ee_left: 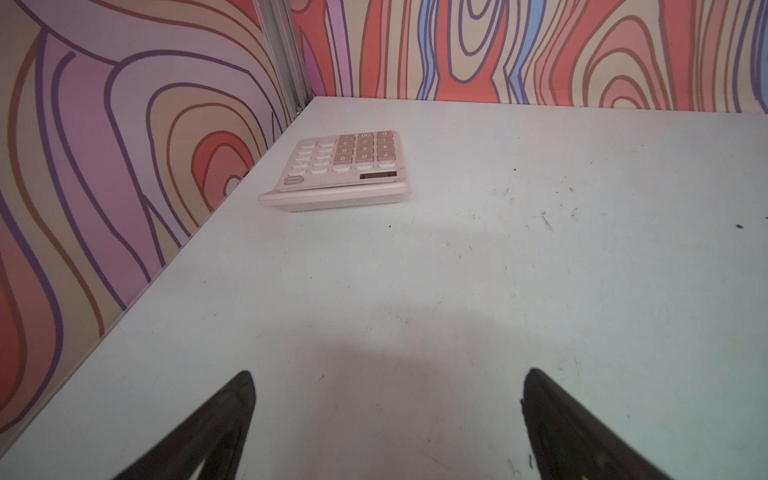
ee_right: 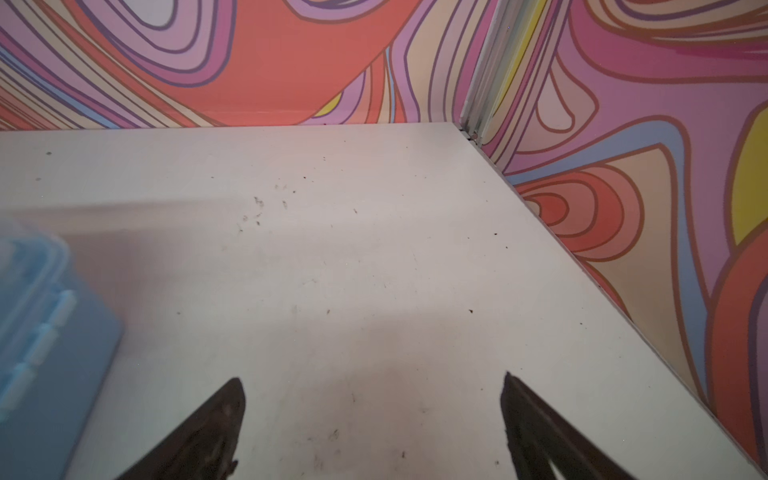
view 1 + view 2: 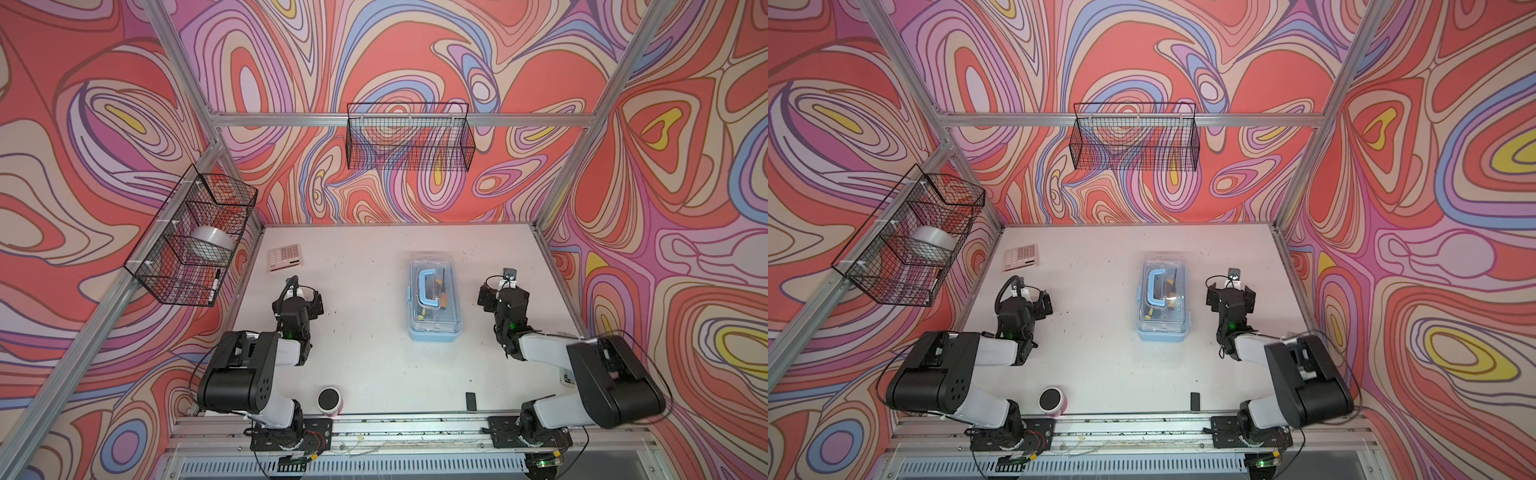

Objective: Pack the tool kit

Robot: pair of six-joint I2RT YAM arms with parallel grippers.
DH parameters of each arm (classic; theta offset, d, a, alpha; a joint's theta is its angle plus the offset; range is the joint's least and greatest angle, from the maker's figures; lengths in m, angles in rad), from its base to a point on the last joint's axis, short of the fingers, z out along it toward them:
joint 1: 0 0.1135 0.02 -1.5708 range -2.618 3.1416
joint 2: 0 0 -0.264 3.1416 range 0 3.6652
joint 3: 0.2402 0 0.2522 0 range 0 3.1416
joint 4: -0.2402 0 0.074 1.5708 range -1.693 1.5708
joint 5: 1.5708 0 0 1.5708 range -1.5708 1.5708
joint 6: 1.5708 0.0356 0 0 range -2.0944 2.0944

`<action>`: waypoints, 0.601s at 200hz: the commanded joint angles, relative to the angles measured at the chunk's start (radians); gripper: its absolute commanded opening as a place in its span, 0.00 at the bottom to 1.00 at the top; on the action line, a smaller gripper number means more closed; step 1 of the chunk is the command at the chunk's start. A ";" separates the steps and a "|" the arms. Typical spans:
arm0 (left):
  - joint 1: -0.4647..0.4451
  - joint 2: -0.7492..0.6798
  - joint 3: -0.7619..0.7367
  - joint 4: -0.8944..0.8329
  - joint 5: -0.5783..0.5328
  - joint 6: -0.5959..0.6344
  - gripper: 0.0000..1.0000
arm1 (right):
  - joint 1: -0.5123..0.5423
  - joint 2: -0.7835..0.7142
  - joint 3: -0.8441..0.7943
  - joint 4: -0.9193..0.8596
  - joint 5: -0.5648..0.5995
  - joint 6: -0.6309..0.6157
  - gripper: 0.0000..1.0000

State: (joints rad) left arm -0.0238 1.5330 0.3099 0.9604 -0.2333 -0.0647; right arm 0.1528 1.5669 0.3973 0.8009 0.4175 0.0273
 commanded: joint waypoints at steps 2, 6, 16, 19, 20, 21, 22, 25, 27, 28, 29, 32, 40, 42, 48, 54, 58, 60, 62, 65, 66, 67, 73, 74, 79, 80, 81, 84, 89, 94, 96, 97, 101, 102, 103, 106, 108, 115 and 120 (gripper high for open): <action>0.007 -0.020 0.008 -0.006 0.019 -0.016 1.00 | -0.065 0.134 -0.021 0.337 -0.107 -0.009 0.98; 0.007 -0.011 0.012 0.002 0.021 -0.015 1.00 | -0.076 0.176 -0.031 0.423 -0.122 -0.024 0.99; 0.004 0.016 0.038 -0.006 0.044 0.010 1.00 | -0.083 0.132 -0.027 0.317 -0.192 -0.018 0.98; 0.002 0.012 0.047 -0.034 0.059 0.016 1.00 | -0.085 0.126 -0.022 0.299 -0.225 -0.029 0.98; 0.001 0.009 0.049 -0.045 0.065 0.017 1.00 | -0.087 0.128 -0.021 0.303 -0.243 -0.035 0.98; 0.000 0.007 0.053 -0.055 0.068 0.020 1.00 | -0.087 0.129 -0.020 0.309 -0.256 -0.040 0.98; 0.000 0.005 0.056 -0.061 0.070 0.022 1.00 | -0.088 0.136 -0.017 0.317 -0.265 -0.045 0.98; -0.001 -0.002 0.065 -0.091 0.091 0.027 1.00 | -0.089 0.154 -0.012 0.340 -0.275 -0.059 0.98; -0.001 -0.006 0.068 -0.105 0.103 0.030 1.00 | -0.089 0.162 -0.008 0.345 -0.279 -0.063 0.98; -0.001 -0.006 0.070 -0.109 0.108 0.031 1.00 | -0.089 0.163 -0.006 0.341 -0.280 -0.062 0.98; -0.001 -0.006 0.072 -0.112 0.112 0.033 1.00 | -0.089 0.162 -0.003 0.332 -0.281 -0.061 0.98; -0.001 -0.005 0.075 -0.111 0.121 0.041 1.00 | -0.090 0.156 0.010 0.288 -0.283 -0.054 0.98; 0.000 0.010 0.065 -0.066 0.128 0.047 1.00 | -0.096 0.140 0.043 0.204 -0.279 -0.039 0.98; 0.000 0.011 0.061 -0.054 0.127 0.046 1.00 | -0.099 0.146 0.046 0.209 -0.282 -0.037 0.98; 0.000 0.011 0.059 -0.054 0.127 0.047 1.00 | -0.104 0.155 0.050 0.217 -0.283 -0.034 0.98; -0.001 0.005 0.068 -0.082 0.129 0.045 1.00 | -0.107 0.145 0.055 0.190 -0.274 -0.026 0.98; -0.001 0.004 0.070 -0.091 0.132 0.048 1.00 | -0.107 0.145 0.058 0.178 -0.260 -0.021 0.98; -0.001 0.003 0.070 -0.091 0.132 0.045 1.00 | -0.108 0.148 0.058 0.183 -0.258 -0.020 0.98; -0.001 0.003 0.070 -0.088 0.132 0.045 1.00 | -0.107 0.150 0.057 0.192 -0.256 -0.021 0.98; -0.001 0.005 0.069 -0.080 0.131 0.045 1.00 | -0.108 0.151 0.053 0.204 -0.248 -0.025 0.98; 0.000 0.006 0.068 -0.077 0.131 0.046 1.00 | -0.107 0.150 0.052 0.207 -0.245 -0.025 0.98; 0.000 0.007 0.068 -0.074 0.131 0.047 1.00 | -0.107 0.149 0.050 0.209 -0.242 -0.025 0.98; -0.001 0.012 0.064 -0.063 0.132 0.046 1.00 | -0.107 0.144 0.041 0.218 -0.237 -0.024 0.98; -0.001 0.011 0.064 -0.063 0.130 0.046 1.00 | -0.107 0.144 0.040 0.218 -0.239 -0.026 0.98; -0.001 0.008 0.065 -0.072 0.129 0.044 1.00 | -0.106 0.147 0.042 0.224 -0.242 -0.027 0.98; -0.001 0.007 0.066 -0.074 0.130 0.044 1.00 | -0.106 0.147 0.044 0.223 -0.243 -0.027 0.98; -0.001 0.006 0.066 -0.076 0.130 0.043 1.00 | -0.106 0.148 0.046 0.221 -0.244 -0.027 0.98; -0.001 0.005 0.067 -0.080 0.130 0.043 1.00 | -0.107 0.148 0.051 0.204 -0.253 -0.025 0.98; -0.001 0.006 0.067 -0.077 0.131 0.043 1.00 | -0.108 0.145 0.057 0.187 -0.260 -0.018 0.98; -0.001 0.008 0.064 -0.068 0.129 0.043 1.00 | -0.108 0.147 0.057 0.188 -0.261 -0.018 0.98; -0.001 0.008 0.063 -0.065 0.129 0.044 1.00 | -0.108 0.149 0.056 0.194 -0.259 -0.020 0.98; -0.001 0.009 0.063 -0.064 0.129 0.044 1.00 | -0.108 0.148 0.055 0.197 -0.259 -0.021 0.98; -0.001 0.008 0.061 -0.066 0.129 0.044 1.00 | -0.108 0.148 0.054 0.200 -0.257 -0.021 0.98; -0.001 0.008 0.063 -0.068 0.129 0.044 1.00 | -0.109 0.147 0.054 0.199 -0.258 -0.020 0.99; -0.001 0.008 0.064 -0.069 0.129 0.045 1.00 | -0.109 0.147 0.054 0.197 -0.258 -0.020 0.98; 0.000 0.007 0.064 -0.072 0.128 0.045 1.00 | -0.108 0.146 0.054 0.193 -0.259 -0.021 0.98; -0.001 0.006 0.064 -0.072 0.129 0.045 1.00 | -0.109 0.147 0.055 0.192 -0.259 -0.020 0.98; -0.001 0.007 0.064 -0.070 0.129 0.044 1.00 | -0.109 0.148 0.054 0.197 -0.258 -0.021 0.98; -0.001 0.009 0.064 -0.068 0.129 0.045 1.00 | -0.108 0.147 0.054 0.194 -0.257 -0.020 0.98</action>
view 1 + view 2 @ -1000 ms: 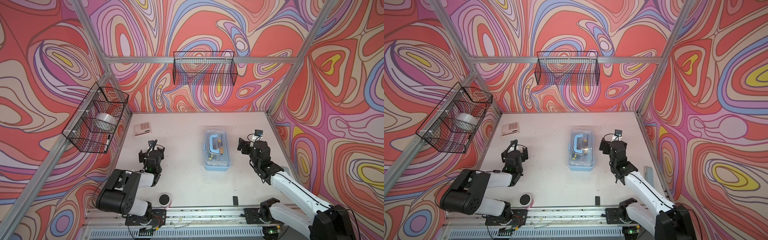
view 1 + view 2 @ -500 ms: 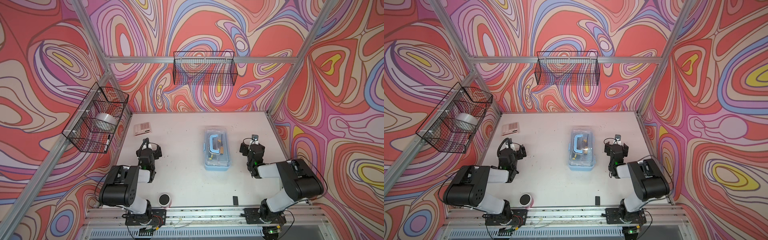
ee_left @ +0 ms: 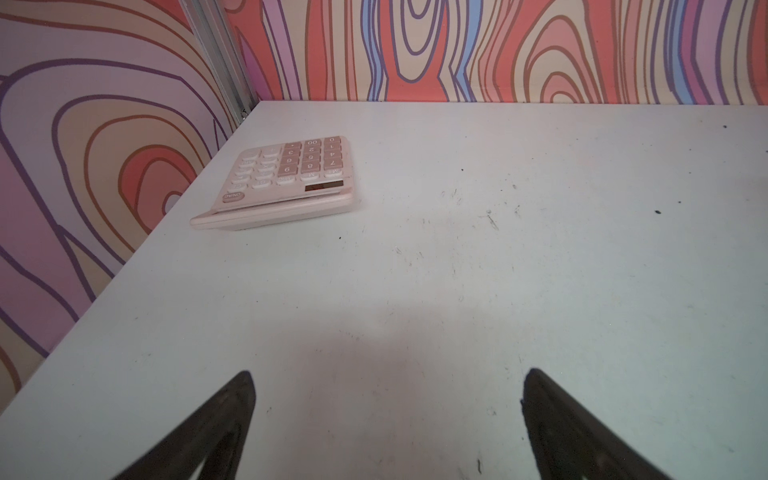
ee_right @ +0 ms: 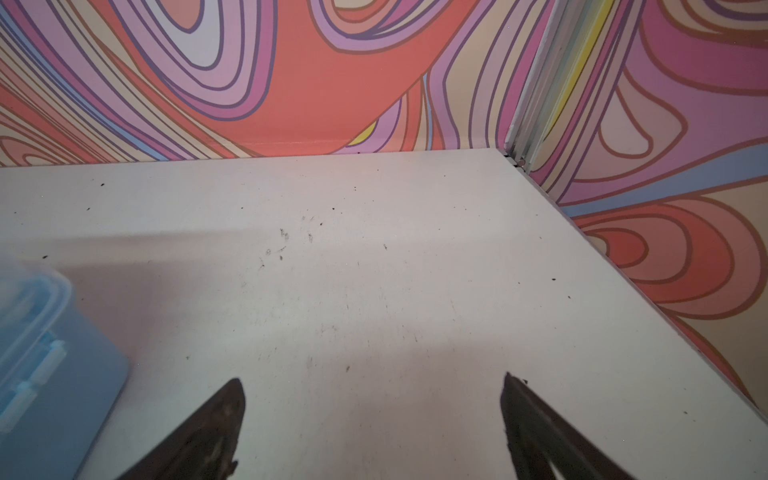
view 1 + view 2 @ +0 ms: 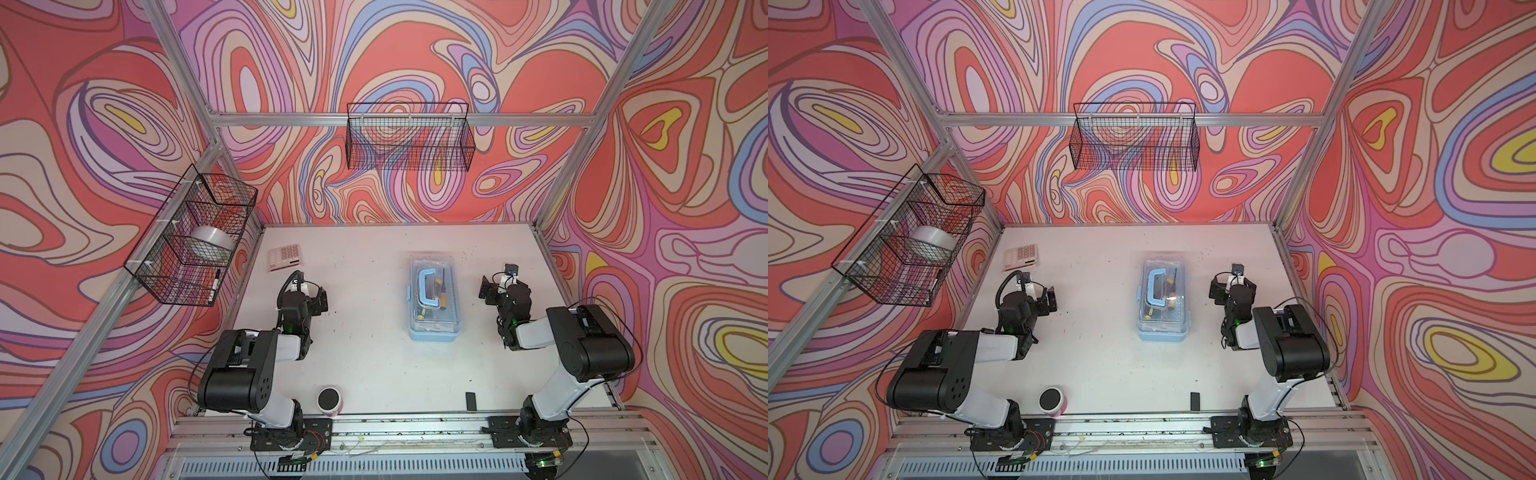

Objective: Pack the tool kit

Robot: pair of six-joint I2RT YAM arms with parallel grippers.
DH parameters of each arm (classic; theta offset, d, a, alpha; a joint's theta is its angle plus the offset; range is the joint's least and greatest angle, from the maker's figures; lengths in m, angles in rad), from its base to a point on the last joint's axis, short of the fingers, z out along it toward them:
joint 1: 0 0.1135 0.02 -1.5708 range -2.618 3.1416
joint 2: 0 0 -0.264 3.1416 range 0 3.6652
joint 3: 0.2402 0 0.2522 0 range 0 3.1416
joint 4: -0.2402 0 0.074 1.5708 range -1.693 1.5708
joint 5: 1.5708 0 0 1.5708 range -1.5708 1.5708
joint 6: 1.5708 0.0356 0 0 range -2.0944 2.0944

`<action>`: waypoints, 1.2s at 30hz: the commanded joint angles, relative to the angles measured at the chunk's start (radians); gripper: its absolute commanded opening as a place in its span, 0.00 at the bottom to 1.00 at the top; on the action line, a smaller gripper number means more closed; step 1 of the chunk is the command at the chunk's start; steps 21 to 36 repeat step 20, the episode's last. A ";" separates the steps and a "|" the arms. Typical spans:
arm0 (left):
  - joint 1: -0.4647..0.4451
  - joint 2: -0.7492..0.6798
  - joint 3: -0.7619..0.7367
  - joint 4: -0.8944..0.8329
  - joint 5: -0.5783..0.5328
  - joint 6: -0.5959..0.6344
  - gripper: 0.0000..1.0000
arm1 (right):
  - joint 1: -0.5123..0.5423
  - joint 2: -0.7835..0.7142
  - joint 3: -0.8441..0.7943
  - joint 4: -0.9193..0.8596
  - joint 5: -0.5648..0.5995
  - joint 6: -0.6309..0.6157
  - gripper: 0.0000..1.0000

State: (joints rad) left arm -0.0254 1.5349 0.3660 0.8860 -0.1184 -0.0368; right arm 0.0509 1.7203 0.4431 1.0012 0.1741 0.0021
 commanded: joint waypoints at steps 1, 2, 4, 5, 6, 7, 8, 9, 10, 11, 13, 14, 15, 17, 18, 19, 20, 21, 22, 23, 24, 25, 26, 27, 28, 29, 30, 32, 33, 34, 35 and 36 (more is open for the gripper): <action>0.001 0.007 0.008 0.007 0.014 0.017 1.00 | -0.006 -0.007 0.008 -0.005 -0.013 0.005 0.98; 0.001 0.006 0.010 0.004 0.014 0.017 1.00 | -0.007 -0.005 0.009 -0.004 -0.013 0.003 0.98; 0.001 0.007 0.010 0.003 0.015 0.016 1.00 | -0.008 -0.005 0.016 -0.018 -0.022 0.006 0.98; 0.001 0.006 0.010 0.003 0.015 0.016 1.00 | -0.008 -0.004 0.018 -0.019 -0.023 0.007 0.98; 0.001 0.007 0.009 0.003 0.015 0.015 1.00 | -0.012 -0.004 0.023 -0.033 -0.033 0.008 0.99; 0.001 0.006 0.010 0.004 0.014 0.016 1.00 | -0.017 -0.005 0.025 -0.036 -0.040 0.009 0.98; 0.002 0.006 0.010 0.002 0.014 0.016 1.00 | -0.017 -0.004 0.023 -0.035 -0.041 0.009 0.98; 0.001 0.007 0.009 0.003 0.017 0.016 1.00 | -0.017 -0.004 0.025 -0.036 -0.041 0.011 0.98; 0.001 0.007 0.010 0.004 0.014 0.017 1.00 | -0.018 -0.004 0.025 -0.039 -0.044 0.011 0.98; 0.001 0.007 0.010 0.003 0.014 0.016 1.00 | -0.020 -0.004 0.028 -0.045 -0.050 0.012 0.99; 0.001 0.005 0.010 0.002 0.013 0.016 1.00 | -0.033 -0.001 0.043 -0.072 -0.080 0.019 0.99; 0.001 0.006 0.010 0.004 0.014 0.016 1.00 | -0.037 0.000 0.046 -0.077 -0.087 0.018 0.98; 0.001 0.007 0.010 0.004 0.014 0.016 1.00 | -0.037 0.003 0.049 -0.078 -0.085 0.017 0.98; 0.001 0.006 0.010 0.004 0.014 0.016 1.00 | -0.037 0.001 0.047 -0.076 -0.087 0.017 0.98; 0.001 0.007 0.010 0.004 0.014 0.017 1.00 | -0.037 -0.001 0.044 -0.072 -0.087 0.019 0.98; 0.001 0.006 0.010 0.004 0.014 0.016 1.00 | -0.038 -0.003 0.040 -0.066 -0.089 0.019 0.98; 0.001 0.006 0.008 0.004 0.014 0.016 1.00 | -0.038 -0.007 0.033 -0.059 -0.088 0.020 0.99; 0.001 0.006 0.008 0.004 0.014 0.016 1.00 | -0.038 -0.007 0.033 -0.059 -0.088 0.020 0.99; 0.001 0.006 0.008 0.004 0.014 0.016 1.00 | -0.038 -0.007 0.033 -0.059 -0.088 0.020 0.99; 0.001 0.006 0.008 0.004 0.014 0.016 1.00 | -0.038 -0.007 0.033 -0.059 -0.088 0.020 0.99; 0.001 0.006 0.008 0.004 0.014 0.016 1.00 | -0.038 -0.007 0.033 -0.059 -0.088 0.020 0.99; 0.001 0.006 0.008 0.004 0.014 0.016 1.00 | -0.038 -0.007 0.033 -0.059 -0.088 0.020 0.99; 0.001 0.006 0.008 0.004 0.014 0.016 1.00 | -0.038 -0.007 0.033 -0.059 -0.088 0.020 0.99; 0.001 0.006 0.008 0.004 0.014 0.016 1.00 | -0.038 -0.007 0.033 -0.059 -0.088 0.020 0.99; 0.001 0.006 0.008 0.004 0.014 0.016 1.00 | -0.038 -0.007 0.033 -0.059 -0.088 0.020 0.99; 0.001 0.006 0.008 0.004 0.014 0.016 1.00 | -0.038 -0.007 0.033 -0.059 -0.088 0.020 0.99; 0.001 0.006 0.008 0.004 0.014 0.016 1.00 | -0.038 -0.007 0.033 -0.059 -0.088 0.020 0.99; 0.001 0.006 0.008 0.004 0.014 0.016 1.00 | -0.038 -0.007 0.033 -0.059 -0.088 0.020 0.99; 0.001 0.006 0.008 0.004 0.014 0.016 1.00 | -0.038 -0.007 0.033 -0.059 -0.088 0.020 0.99; 0.001 0.006 0.008 0.004 0.014 0.016 1.00 | -0.038 -0.007 0.033 -0.059 -0.088 0.020 0.99; 0.001 0.006 0.008 0.004 0.014 0.016 1.00 | -0.038 -0.007 0.033 -0.059 -0.088 0.020 0.99; 0.001 0.006 0.008 0.004 0.014 0.016 1.00 | -0.038 -0.007 0.033 -0.059 -0.088 0.020 0.99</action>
